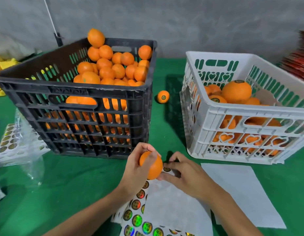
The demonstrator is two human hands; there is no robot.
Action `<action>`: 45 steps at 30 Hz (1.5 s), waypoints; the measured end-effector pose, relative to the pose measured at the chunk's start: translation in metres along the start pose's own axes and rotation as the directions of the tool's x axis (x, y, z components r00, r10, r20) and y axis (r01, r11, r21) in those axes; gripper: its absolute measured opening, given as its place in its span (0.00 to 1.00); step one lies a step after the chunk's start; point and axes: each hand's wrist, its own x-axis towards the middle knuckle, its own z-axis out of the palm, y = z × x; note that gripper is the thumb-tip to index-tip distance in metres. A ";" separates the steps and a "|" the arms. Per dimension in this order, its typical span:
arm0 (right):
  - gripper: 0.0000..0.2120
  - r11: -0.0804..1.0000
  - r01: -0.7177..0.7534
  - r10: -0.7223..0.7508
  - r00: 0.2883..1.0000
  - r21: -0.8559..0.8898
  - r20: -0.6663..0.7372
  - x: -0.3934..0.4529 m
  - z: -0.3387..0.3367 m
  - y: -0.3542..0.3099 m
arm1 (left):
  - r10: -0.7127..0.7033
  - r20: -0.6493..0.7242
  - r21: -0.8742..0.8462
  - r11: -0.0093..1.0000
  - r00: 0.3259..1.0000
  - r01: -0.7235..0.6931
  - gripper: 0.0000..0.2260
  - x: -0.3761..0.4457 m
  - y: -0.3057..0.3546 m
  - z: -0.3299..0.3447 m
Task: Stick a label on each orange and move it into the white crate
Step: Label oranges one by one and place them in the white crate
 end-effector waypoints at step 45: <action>0.36 0.896 0.126 -0.381 0.708 -0.425 -0.594 -0.010 -0.002 -0.041 | -0.026 0.163 -0.116 0.992 0.986 0.045 0.19 0.005 0.033 0.007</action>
